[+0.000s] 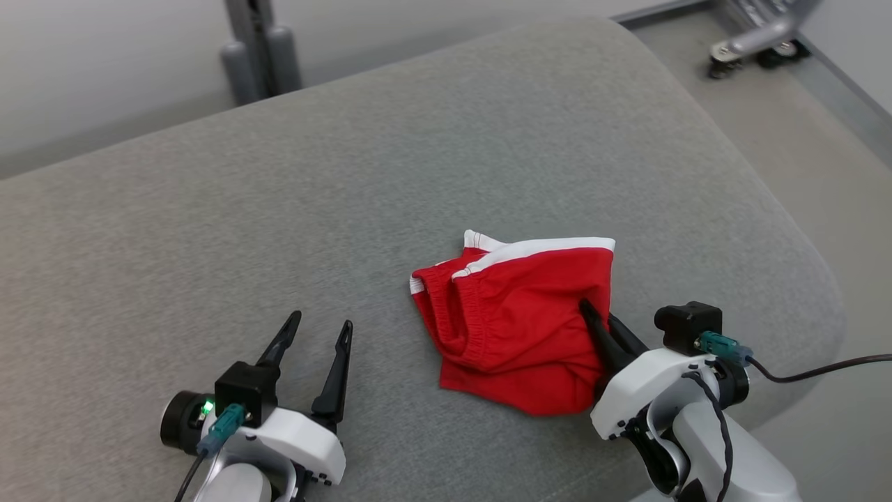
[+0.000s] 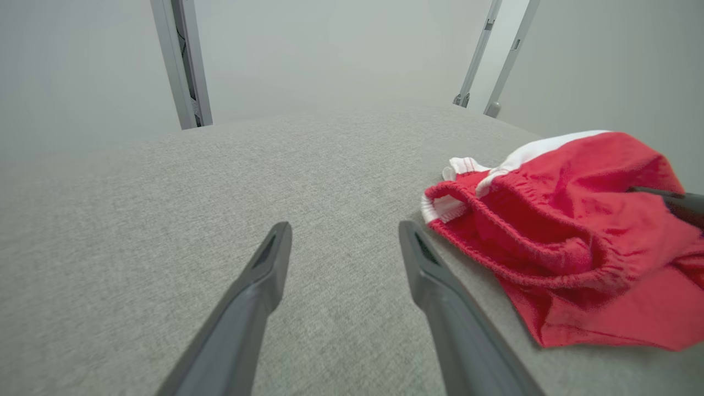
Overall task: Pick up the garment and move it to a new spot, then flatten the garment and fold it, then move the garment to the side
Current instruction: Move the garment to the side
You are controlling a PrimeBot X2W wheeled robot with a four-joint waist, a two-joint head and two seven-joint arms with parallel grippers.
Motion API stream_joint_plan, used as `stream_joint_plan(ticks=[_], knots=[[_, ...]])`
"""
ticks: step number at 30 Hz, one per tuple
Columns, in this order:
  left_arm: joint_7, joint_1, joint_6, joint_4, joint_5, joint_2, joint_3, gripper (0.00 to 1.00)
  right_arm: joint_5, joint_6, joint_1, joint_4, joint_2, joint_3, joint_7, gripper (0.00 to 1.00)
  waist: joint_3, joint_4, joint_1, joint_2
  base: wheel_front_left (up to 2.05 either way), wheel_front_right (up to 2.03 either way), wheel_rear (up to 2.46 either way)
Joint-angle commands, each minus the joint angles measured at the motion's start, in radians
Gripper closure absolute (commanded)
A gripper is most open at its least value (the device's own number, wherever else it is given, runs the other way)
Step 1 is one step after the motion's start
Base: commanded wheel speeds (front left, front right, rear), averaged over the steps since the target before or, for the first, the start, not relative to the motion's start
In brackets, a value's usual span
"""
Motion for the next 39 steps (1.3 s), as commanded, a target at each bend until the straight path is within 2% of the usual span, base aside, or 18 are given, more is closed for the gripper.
stream_joint_plan(ticks=[1, 6, 11, 18, 24, 25, 26, 27, 32, 35, 39], knots=[[-0.005, -0.021, -0.003, 0.004, 0.01, 0.007, 0.004, 0.0, -0.019, 0.0, -0.016, 0.003, -0.003, 0.002, 0.0, 1.0, 0.039, -0.039, 0.0, 0.0, 0.0, 0.0, 0.0], [-0.005, -0.044, -0.015, 0.007, 0.035, 0.01, 0.004, 0.0, -0.064, 0.0, -0.07, 0.034, -0.017, -0.032, 0.0, 1.0, 0.078, -0.006, 0.0, 0.0, 0.0, 0.0, 0.0], [-0.005, -0.069, -0.027, 0.0, 0.064, 0.021, 0.003, 0.0, -0.121, 0.0, -0.177, 0.106, -0.064, -0.111, 0.0, 1.0, 0.139, 0.079, 0.0, 0.0, 0.0, 0.0, 0.0], [-0.002, -0.111, -0.034, 0.008, 0.089, 0.046, 0.01, 0.0, -0.248, 0.0, -0.35, 0.258, -0.221, -0.29, 0.0, 1.0, 0.219, 0.226, 0.0, 0.0, 0.0, 0.0, 0.0], [-0.001, -0.123, -0.03, -0.007, 0.094, 0.058, 0.027, 0.0, -0.345, 0.0, -0.398, 0.328, -0.33, -0.493, 0.0, 1.0, 0.245, 0.306, 0.0, 0.0, 0.0, 0.0, 0.0], [-0.001, -0.122, -0.031, -0.008, 0.095, 0.057, 0.026, 0.0, -0.366, 0.0, -0.401, 0.33, -0.35, -0.527, 0.0, 0.87, 0.247, 0.312, 0.0, 0.0, 0.0, 0.0, 0.0], [0.0, -0.12, -0.031, -0.008, 0.095, 0.055, 0.026, 0.0, -0.388, 0.0, -0.403, 0.331, -0.364, -0.563, 0.0, 0.67, 0.248, 0.317, 0.0, 0.0, 0.0, 0.0, 0.0], [0.0, -0.118, -0.032, -0.008, 0.095, 0.055, 0.028, 0.0, -0.411, 0.0, -0.404, 0.33, -0.376, -0.604, 0.0, 0.0, 0.25, 0.32, 0.0, 0.0, 0.0, 0.0, 0.0], [0.001, -0.1, -0.029, 0.003, 0.089, 0.047, 0.033, 0.0, -0.551, 0.0, -0.376, 0.274, -0.386, -0.794, 0.0, 0.0, 0.232, 0.322, 0.0, 0.0, 0.0, 0.0, 0.0], [0.001, -0.095, -0.025, 0.0, 0.083, 0.036, 0.037, 0.0, -0.629, 0.0, -0.359, 0.203, -0.339, -0.88, 0.0, 0.0, 0.209, 0.316, 0.0, 0.0, 0.0, 0.0, 0.0], [-0.002, -0.086, -0.015, -0.008, 0.073, 0.027, 0.052, 0.0, -0.662, 0.0, -0.329, 0.081, -0.255, -0.898, 0.0, 0.0, 0.165, 0.31, 0.0, 0.0, 0.0, 0.0, 0.0]])
